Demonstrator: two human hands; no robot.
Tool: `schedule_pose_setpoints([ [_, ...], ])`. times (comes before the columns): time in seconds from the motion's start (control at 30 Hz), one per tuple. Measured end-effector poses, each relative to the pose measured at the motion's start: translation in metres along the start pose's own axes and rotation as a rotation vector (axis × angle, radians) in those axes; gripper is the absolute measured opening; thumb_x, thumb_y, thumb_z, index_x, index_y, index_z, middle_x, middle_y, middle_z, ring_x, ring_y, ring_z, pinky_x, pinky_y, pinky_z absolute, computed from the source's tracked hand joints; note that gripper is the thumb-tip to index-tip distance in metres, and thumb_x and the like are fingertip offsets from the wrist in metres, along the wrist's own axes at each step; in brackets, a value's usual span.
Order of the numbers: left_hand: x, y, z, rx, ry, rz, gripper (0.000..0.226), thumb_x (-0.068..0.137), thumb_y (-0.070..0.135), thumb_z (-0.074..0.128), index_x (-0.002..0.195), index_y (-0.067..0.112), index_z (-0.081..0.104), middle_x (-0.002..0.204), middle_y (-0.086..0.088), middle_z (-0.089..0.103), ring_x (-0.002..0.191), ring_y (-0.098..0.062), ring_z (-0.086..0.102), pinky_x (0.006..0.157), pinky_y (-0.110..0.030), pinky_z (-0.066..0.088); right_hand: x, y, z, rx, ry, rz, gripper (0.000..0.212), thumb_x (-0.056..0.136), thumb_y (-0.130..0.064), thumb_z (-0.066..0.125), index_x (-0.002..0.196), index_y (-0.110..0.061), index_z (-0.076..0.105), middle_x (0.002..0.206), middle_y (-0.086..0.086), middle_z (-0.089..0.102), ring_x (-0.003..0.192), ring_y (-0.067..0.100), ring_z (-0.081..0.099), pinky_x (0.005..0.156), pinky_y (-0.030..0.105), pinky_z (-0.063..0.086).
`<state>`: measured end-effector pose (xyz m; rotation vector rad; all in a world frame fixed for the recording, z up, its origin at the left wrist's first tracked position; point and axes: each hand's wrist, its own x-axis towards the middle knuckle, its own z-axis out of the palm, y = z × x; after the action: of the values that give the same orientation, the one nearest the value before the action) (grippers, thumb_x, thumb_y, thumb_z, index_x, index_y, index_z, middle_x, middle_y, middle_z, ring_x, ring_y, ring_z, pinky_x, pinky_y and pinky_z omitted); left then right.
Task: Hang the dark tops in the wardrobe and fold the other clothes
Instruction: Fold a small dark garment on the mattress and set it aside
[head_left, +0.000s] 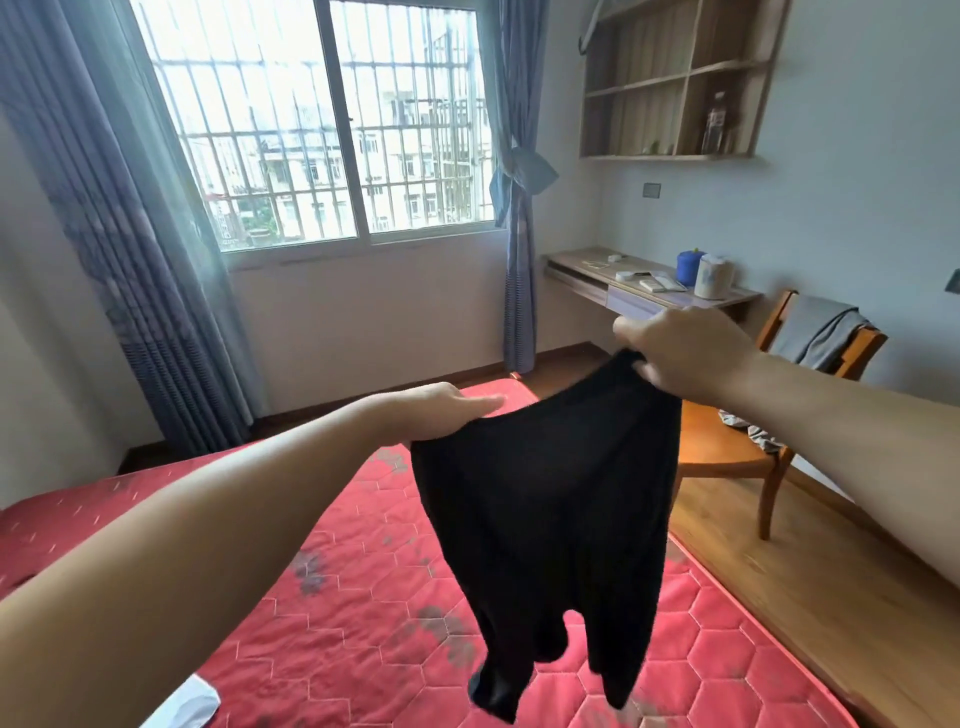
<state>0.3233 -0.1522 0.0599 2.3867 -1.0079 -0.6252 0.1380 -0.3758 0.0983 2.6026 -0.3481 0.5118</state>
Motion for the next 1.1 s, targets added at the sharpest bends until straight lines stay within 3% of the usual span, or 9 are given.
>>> schedule_pose_setpoints([
  [0.13, -0.003, 0.003, -0.010, 0.412, 0.029, 0.082, 0.044, 0.080, 0.061, 0.066, 0.072, 0.018, 0.064, 0.064, 0.008, 0.053, 0.065, -0.014, 0.052, 0.054, -0.024, 0.038, -0.010, 0.011, 0.009, -0.005, -0.065, 0.137, 0.014, 0.084, -0.010, 0.053, 0.093, -0.017, 0.045, 0.085, 0.009, 0.067, 0.077, 0.035, 0.065, 0.055, 0.032, 0.039],
  [0.2, -0.003, 0.010, -0.015, 0.326, 0.084, 0.090, 0.039, 0.079, 0.057, 0.069, 0.076, 0.019, 0.069, 0.065, 0.008, 0.056, 0.072, -0.016, 0.056, 0.054, -0.023, 0.040, -0.013, 0.012, 0.014, 0.003, -0.158, 0.215, 0.014, 0.084, -0.009, 0.051, 0.093, -0.018, 0.056, 0.091, 0.007, 0.067, 0.084, 0.033, 0.065, 0.060, 0.031, 0.039],
  [0.3, -0.003, 0.022, -0.019, -0.013, 0.141, -0.008, 0.065, 0.072, 0.078, 0.059, 0.071, 0.014, 0.067, 0.071, 0.001, 0.059, 0.072, -0.017, 0.058, 0.065, -0.027, 0.045, -0.016, 0.010, 0.016, 0.170, -0.172, 0.369, 0.008, 0.080, -0.018, 0.057, 0.079, -0.022, 0.064, 0.091, 0.006, 0.067, 0.084, 0.032, 0.061, 0.064, 0.029, 0.037],
  [0.43, -0.004, 0.021, -0.021, 0.106, 0.102, 0.012, 0.043, 0.079, 0.059, 0.069, 0.063, 0.019, 0.069, 0.064, 0.005, 0.057, 0.061, -0.011, 0.054, 0.051, -0.020, 0.040, -0.015, 0.005, 0.005, 0.572, -0.191, 0.657, 0.016, 0.077, -0.021, 0.059, 0.063, -0.023, 0.066, 0.081, 0.002, 0.068, 0.073, 0.024, 0.062, 0.057, 0.027, 0.047],
  [0.63, -0.009, 0.019, -0.026, 0.187, 0.048, 0.033, 0.030, 0.070, 0.055, 0.078, 0.063, 0.026, 0.072, 0.064, 0.009, 0.059, 0.062, -0.009, 0.053, 0.053, -0.020, 0.041, -0.007, -0.009, -0.009, 1.063, -0.231, 0.886, 0.014, 0.082, -0.019, 0.064, 0.079, -0.008, 0.071, 0.077, 0.011, 0.070, 0.066, 0.027, 0.069, 0.052, 0.032, 0.057],
  [0.73, -0.010, 0.012, -0.030, 0.164, 0.132, -0.017, 0.036, 0.071, 0.049, 0.079, 0.073, 0.014, 0.074, 0.063, 0.003, 0.055, 0.059, -0.014, 0.049, 0.049, -0.019, 0.038, -0.003, -0.007, -0.008, 0.959, -0.143, 0.816, 0.014, 0.080, -0.019, 0.065, 0.071, -0.012, 0.073, 0.076, 0.008, 0.069, 0.070, 0.025, 0.067, 0.054, 0.031, 0.057],
  [0.83, -0.014, -0.002, -0.042, 0.150, 0.170, -0.113, 0.021, 0.076, 0.019, 0.067, 0.084, 0.001, 0.071, 0.066, -0.005, 0.049, 0.057, -0.021, 0.043, 0.049, -0.019, 0.039, -0.007, 0.000, -0.006, 0.616, -0.132, 0.624, 0.015, 0.076, -0.016, 0.063, 0.063, -0.021, 0.067, 0.084, 0.005, 0.069, 0.080, 0.025, 0.063, 0.065, 0.029, 0.049],
  [1.0, -0.029, -0.020, -0.069, 0.224, 0.149, -0.202, 0.023, 0.081, 0.012, 0.055, 0.085, 0.023, 0.074, 0.086, 0.000, 0.069, 0.074, -0.015, 0.067, 0.053, -0.023, 0.054, -0.018, 0.006, 0.008, 0.364, -0.359, 0.347, 0.036, 0.078, 0.003, 0.050, 0.095, -0.023, 0.068, 0.106, 0.006, 0.063, 0.095, 0.028, 0.059, 0.078, 0.038, 0.054],
  [1.1, -0.039, -0.019, -0.074, 0.297, -0.023, -0.325, 0.028, 0.086, 0.012, 0.046, 0.101, 0.020, 0.069, 0.094, -0.003, 0.071, 0.074, -0.017, 0.074, 0.058, -0.028, 0.057, -0.021, 0.005, 0.015, 0.370, -0.513, 0.232, 0.043, 0.079, 0.007, 0.052, 0.099, -0.030, 0.062, 0.105, -0.001, 0.055, 0.092, 0.022, 0.058, 0.068, 0.031, 0.054],
])
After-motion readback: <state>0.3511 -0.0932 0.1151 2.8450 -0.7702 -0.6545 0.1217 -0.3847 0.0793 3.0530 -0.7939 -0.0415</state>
